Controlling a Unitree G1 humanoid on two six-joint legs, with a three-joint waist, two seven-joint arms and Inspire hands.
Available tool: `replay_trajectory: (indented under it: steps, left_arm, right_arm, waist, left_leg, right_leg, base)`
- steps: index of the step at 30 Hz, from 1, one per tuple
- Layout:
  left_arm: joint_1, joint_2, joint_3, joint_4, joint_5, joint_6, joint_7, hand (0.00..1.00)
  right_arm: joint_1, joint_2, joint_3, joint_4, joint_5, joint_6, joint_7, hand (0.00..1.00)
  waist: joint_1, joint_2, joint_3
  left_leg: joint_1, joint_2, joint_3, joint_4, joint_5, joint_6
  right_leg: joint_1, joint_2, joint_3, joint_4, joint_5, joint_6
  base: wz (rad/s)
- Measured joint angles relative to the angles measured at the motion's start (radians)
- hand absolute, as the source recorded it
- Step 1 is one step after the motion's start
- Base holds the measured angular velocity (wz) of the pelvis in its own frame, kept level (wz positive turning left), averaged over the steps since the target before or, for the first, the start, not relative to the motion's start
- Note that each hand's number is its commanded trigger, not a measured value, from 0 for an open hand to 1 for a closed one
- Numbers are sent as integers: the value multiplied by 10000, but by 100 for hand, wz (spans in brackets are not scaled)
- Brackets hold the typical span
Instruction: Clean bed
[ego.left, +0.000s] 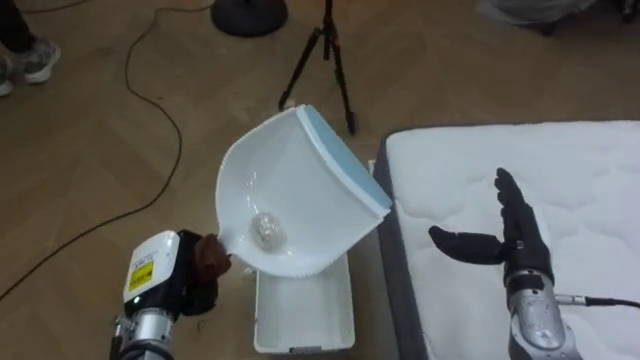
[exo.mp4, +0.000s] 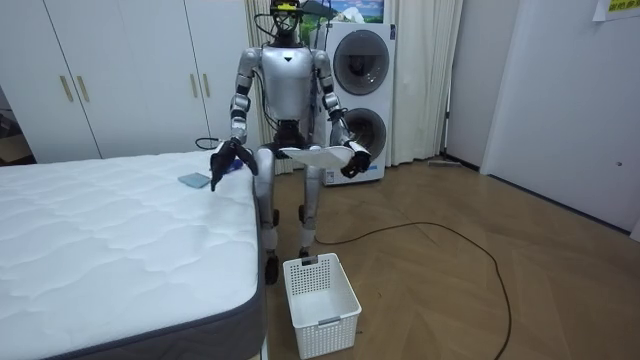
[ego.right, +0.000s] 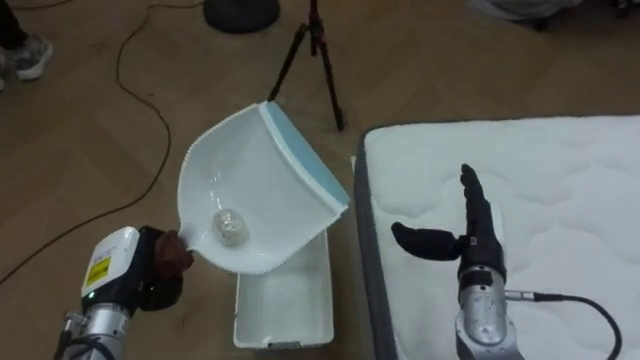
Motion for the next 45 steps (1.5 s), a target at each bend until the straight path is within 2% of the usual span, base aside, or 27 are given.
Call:
replay_trajectory:
  steps: [3,8,17,23,26,27,29,31,32,33,35,36,37,40,45]
  left_arm:
    - [50,1,-24,28,0,12,7,100]
    - [57,23,57,27,11,24,6,100]
    - [327,10,-44,29,-4,264,-104,100]
    - [336,4,-65,34,93,443,-320,100]
    - [333,110,-64,33,91,459,-329,100]
    - [320,171,-64,32,95,462,-330,100]
    - [283,279,-67,47,87,465,-338,100]
    - [57,365,-67,99,200,461,-413,100]
    - [0,422,-70,97,223,456,-440,100]
    - [-108,566,-71,101,273,424,-457,100]
    - [-222,920,-71,114,192,380,-463,100]
    - [-323,1197,-66,135,172,383,-465,100]
    - [-558,1424,-73,289,187,383,-480,100]
    - [-1080,1690,-68,642,229,409,-534,100]
    - [-1191,2342,-61,753,800,333,-563,100]
  right_arm:
    - [-57,-48,5,-31,97,-23,80,0]
    - [-111,-56,7,-35,44,-23,373,0]
    - [-110,-55,40,-26,-15,-10,477,0]
    - [-78,-55,90,241,-28,3,745,0]
    - [-81,-58,89,245,-40,9,770,0]
    - [-90,-57,92,245,-95,9,764,0]
    - [-78,-55,136,284,-154,8,762,0]
    - [-81,-61,105,540,-220,6,642,0]
    - [-84,-58,134,621,-217,5,635,0]
    - [-111,-57,166,757,-212,1,661,0]
    - [-143,-59,195,766,-223,1,679,0]
    - [-227,-59,220,791,-234,-1,676,0]
    - [-351,-79,221,917,-235,-11,677,0]
    - [-577,-204,225,1275,-231,-11,682,0]
    - [-724,-259,220,1798,-554,-27,764,0]
  waist:
    - [257,-25,26]
    - [334,-121,77]
    - [350,-112,100]
    - [347,-96,106]
    - [314,-115,100]
    - [271,-114,99]
    - [161,-107,99]
    - [83,-42,137]
    - [99,-42,139]
    - [182,-31,147]
    - [221,31,186]
    - [201,120,212]
    - [172,217,232]
    - [180,480,225]
    - [-94,577,225]
  left_leg:
    - [316,8,16,-297,2,10]
    - [564,-5,-166,-598,-8,11]
    - [345,-62,-653,-439,-158,11]
    - [313,-201,-1062,-473,-148,15]
    - [274,-303,-1176,-479,-147,19]
    - [255,-346,-1166,-460,-147,20]
    - [183,-321,-807,-422,-148,25]
    - [9,-179,78,-79,-191,91]
    - [-9,-164,195,-81,-202,109]
    - [-38,-167,267,-127,-243,177]
    - [-150,-184,368,-129,-277,265]
    - [-305,-185,380,-97,-286,286]
    - [-484,-185,380,-59,-268,320]
    - [-855,-183,454,84,-237,358]
    - [-1150,-179,469,77,-175,334]
  right_leg:
    - [236,74,67,-103,-52,-1]
    - [511,154,154,-358,-68,-13]
    - [539,135,-260,-394,-161,-11]
    - [750,5,-723,-565,-223,58]
    - [728,-135,-927,-463,-385,83]
    - [658,-196,-928,-323,-472,97]
    - [614,-328,-933,-126,-599,113]
    - [520,-434,-827,224,-805,154]
    - [434,-447,-704,360,-853,178]
    - [224,-453,-382,597,-920,213]
    - [-68,-443,-76,798,-997,246]
    - [-239,-401,33,851,-997,240]
    - [-367,-349,72,852,-993,233]
    - [-654,-348,89,894,-989,229]
    - [-1024,-354,2,1032,-992,228]
  base:
    - [8]
    - [8]
    - [17]
    - [22]
    - [17]
    - [19]
    - [29]
    - [38]
    - [15]
    - [-4]
    - [-10]
    - [-5]
    - [-3]
    - [-4]
    - [-2]
